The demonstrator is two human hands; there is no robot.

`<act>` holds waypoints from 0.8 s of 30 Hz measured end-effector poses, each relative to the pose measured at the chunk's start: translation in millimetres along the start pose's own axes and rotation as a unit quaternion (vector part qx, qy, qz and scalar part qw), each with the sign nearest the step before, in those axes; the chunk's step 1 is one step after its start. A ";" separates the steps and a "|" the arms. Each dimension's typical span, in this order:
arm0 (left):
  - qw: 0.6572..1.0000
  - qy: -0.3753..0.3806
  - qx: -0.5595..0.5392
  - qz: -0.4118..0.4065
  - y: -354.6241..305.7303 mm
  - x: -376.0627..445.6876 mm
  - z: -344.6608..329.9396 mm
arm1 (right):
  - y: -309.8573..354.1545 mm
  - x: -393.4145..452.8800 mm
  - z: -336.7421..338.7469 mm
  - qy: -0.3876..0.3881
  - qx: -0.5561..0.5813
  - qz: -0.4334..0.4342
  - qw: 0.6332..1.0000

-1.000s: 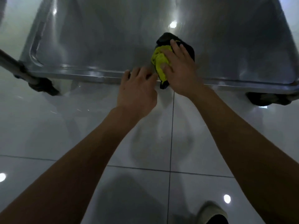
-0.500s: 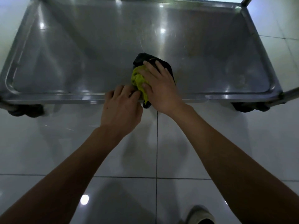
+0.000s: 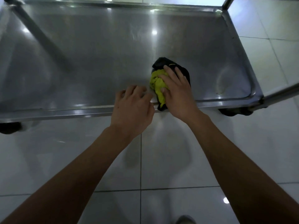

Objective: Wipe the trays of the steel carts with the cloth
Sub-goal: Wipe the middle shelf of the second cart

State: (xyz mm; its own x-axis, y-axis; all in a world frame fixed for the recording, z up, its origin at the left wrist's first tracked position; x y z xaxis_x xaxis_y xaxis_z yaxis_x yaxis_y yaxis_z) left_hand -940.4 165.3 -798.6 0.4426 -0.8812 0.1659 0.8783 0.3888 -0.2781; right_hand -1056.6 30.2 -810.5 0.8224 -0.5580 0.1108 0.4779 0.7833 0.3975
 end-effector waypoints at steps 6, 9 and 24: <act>1.000 -0.012 0.005 -0.003 -36.3 14.6 -11.2 | -76.6 -30.6 37.3 -0.032 -0.043 -0.079 0.995; 1.000 -0.013 -0.015 -0.021 -55.6 22.5 -17.8 | -106.0 -43.9 51.7 -0.031 -0.060 -0.097 0.993; 0.989 -0.035 0.039 -0.141 -59.2 15.4 -32.4 | -159.8 -68.2 85.4 0.003 -0.164 -0.191 0.968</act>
State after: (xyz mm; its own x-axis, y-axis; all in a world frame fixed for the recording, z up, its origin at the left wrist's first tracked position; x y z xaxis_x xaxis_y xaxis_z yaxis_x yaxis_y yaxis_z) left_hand -991.5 120.0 -810.3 0.1867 -0.9377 0.2929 0.9788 0.1520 -0.1372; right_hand -1215.5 -80.3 -803.8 0.5679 -0.8231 0.0067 0.8188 0.5658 0.0973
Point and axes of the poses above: each hand's wrist, its own x-axis towards the middle knuckle, its own z-axis out of the back of the hand, y = z × x, the point moved 1 cm from there along x, towards the middle knuckle, and after that the axes turned 10 degrees about z, right-handed, at the moved point
